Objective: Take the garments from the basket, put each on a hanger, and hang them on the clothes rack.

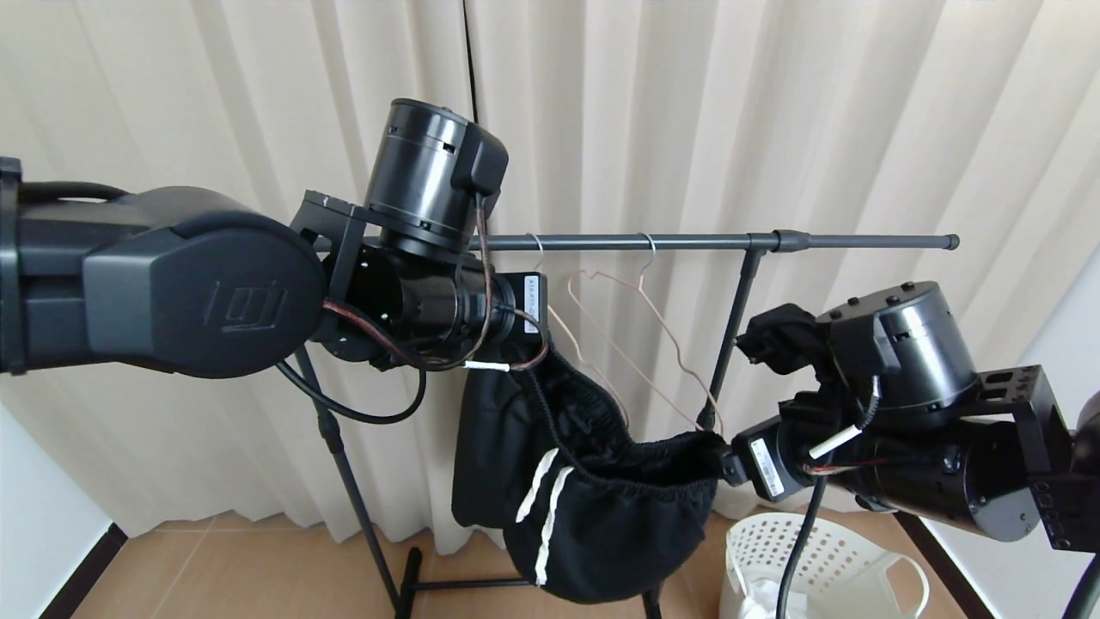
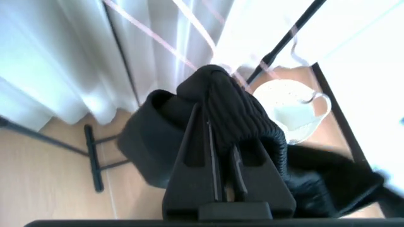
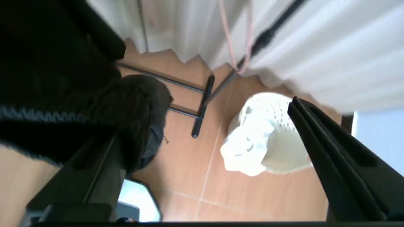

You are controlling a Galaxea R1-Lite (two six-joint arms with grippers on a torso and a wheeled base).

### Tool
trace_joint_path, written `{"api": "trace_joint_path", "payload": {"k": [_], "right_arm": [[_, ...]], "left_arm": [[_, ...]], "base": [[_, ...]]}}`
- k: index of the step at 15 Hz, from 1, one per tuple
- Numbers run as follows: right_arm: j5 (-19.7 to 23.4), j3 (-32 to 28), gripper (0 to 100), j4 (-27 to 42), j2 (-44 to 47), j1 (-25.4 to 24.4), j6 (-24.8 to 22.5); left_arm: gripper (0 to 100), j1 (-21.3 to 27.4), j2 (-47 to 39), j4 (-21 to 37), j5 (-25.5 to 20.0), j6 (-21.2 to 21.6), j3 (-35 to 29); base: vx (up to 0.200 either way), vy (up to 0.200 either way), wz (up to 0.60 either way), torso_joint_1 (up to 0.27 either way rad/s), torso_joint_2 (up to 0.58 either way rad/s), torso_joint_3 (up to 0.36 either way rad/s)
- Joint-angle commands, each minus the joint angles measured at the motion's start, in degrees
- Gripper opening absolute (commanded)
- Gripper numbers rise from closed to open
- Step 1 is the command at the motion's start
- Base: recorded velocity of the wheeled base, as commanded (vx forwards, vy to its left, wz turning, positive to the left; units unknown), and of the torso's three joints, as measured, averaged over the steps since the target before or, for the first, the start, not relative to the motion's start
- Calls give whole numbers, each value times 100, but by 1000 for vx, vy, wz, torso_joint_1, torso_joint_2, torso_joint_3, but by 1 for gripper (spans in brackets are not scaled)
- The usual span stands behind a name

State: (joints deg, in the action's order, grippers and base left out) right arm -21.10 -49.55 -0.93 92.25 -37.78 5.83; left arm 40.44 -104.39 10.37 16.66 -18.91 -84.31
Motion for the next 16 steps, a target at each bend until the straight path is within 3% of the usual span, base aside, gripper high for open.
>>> {"api": "trace_joint_path", "payload": {"k": [1, 5, 8, 11, 14, 16], "right_arm": [[572, 798, 100, -725, -207, -1, -715], [1847, 1686, 100, -1841, -374, 43, -1892], [2444, 1730, 100, -2157, -251, 43, -1945], [2699, 1704, 100, -2403, -49, -19, -1752], [2629, 1616, 100, -3247, 355, -318, -565], [2638, 1554, 100, -3520, 566, -318, -468]], "left_arm": [[0, 70, -11, 8, 65, 1, -217], [0, 131, -3, 8, 162, 71, -261], [0, 201, -3, 8, 373, 159, -261], [0, 245, 24, 8, 381, 151, -244], [0, 351, 33, 8, 381, 186, -235], [0, 404, 33, 17, 381, 194, -217]], "base": [[0, 0, 0, 0, 0, 0], [0, 0, 0, 0, 0, 0], [0, 0, 0, 0, 0, 0], [0, 0, 0, 0, 0, 0], [0, 0, 0, 0, 0, 0], [0, 0, 0, 0, 0, 0]]}}
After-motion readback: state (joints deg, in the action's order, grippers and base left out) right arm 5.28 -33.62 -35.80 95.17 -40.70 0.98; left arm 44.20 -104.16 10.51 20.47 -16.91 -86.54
